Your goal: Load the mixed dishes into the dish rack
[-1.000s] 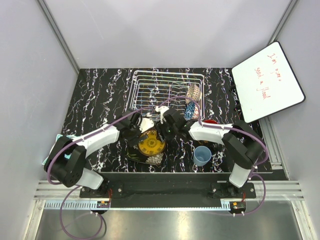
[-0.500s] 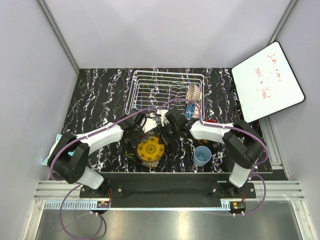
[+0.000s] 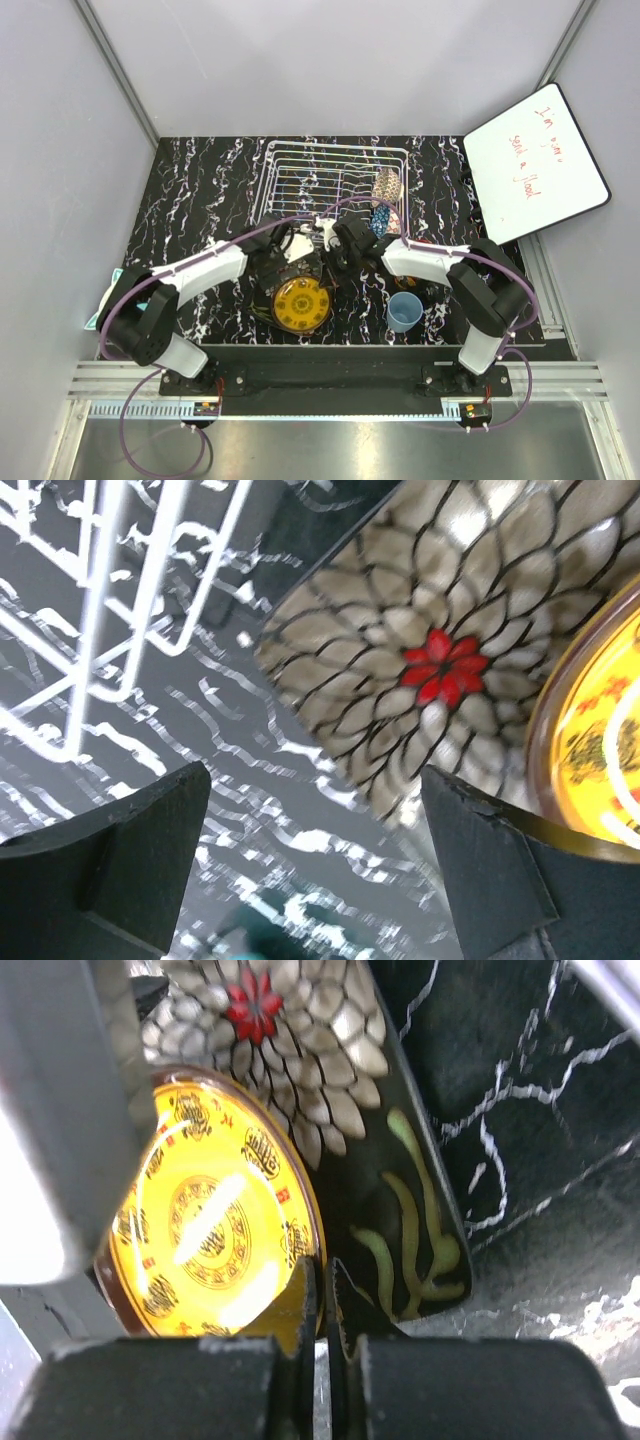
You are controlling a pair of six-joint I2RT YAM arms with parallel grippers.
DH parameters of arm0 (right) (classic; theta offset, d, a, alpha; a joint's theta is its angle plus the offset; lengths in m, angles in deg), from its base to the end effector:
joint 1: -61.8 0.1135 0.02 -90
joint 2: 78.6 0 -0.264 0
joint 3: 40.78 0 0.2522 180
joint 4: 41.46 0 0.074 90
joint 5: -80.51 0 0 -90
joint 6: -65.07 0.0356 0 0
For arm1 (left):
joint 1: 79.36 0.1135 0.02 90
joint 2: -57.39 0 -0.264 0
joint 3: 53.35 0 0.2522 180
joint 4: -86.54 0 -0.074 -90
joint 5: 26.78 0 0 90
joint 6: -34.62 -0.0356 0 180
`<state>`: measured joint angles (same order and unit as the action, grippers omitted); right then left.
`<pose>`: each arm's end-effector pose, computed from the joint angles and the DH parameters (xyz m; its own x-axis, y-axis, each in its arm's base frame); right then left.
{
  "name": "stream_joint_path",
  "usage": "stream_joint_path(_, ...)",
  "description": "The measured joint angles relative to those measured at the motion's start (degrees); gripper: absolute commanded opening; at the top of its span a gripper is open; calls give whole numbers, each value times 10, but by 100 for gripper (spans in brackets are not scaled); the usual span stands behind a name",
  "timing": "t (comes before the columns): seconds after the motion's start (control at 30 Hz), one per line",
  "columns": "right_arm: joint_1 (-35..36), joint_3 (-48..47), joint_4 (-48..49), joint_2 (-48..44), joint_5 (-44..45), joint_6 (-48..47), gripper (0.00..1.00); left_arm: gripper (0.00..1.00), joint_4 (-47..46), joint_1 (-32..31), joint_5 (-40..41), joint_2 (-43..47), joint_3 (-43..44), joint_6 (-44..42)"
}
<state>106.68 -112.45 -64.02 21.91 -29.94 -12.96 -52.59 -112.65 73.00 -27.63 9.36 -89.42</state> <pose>0.2435 0.2601 0.1675 -0.7109 -0.4337 -0.5537 -0.6830 0.6134 0.3965 0.2371 -0.1484 0.1834 -0.3512 0.8906 -0.2890 0.8127 0.4433 0.3782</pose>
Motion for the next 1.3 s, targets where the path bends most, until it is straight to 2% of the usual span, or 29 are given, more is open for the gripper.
stream_joint_path(0.17,-3,-9,-2,-10,11,-5,0,93,52,50,-8,10,76,-16)
stream_joint_path(0.33,-3,-16,-52,-46,42,-17,0,92,39,193,-32,34,218,11)
stream_joint_path(0.47,-3,-59,-92,-83,78,-40,0,92,29,253,-51,50,245,34)
stream_joint_path(0.8,-3,-176,-101,-161,179,-127,0,91,59,256,-104,27,174,77)
stream_joint_path(1.1,-4,-163,-19,-169,345,-280,0,91,62,257,-131,19,169,104)
stream_joint_path(1.3,-6,-143,40,-167,395,-360,0,90,59,258,-139,15,167,108)
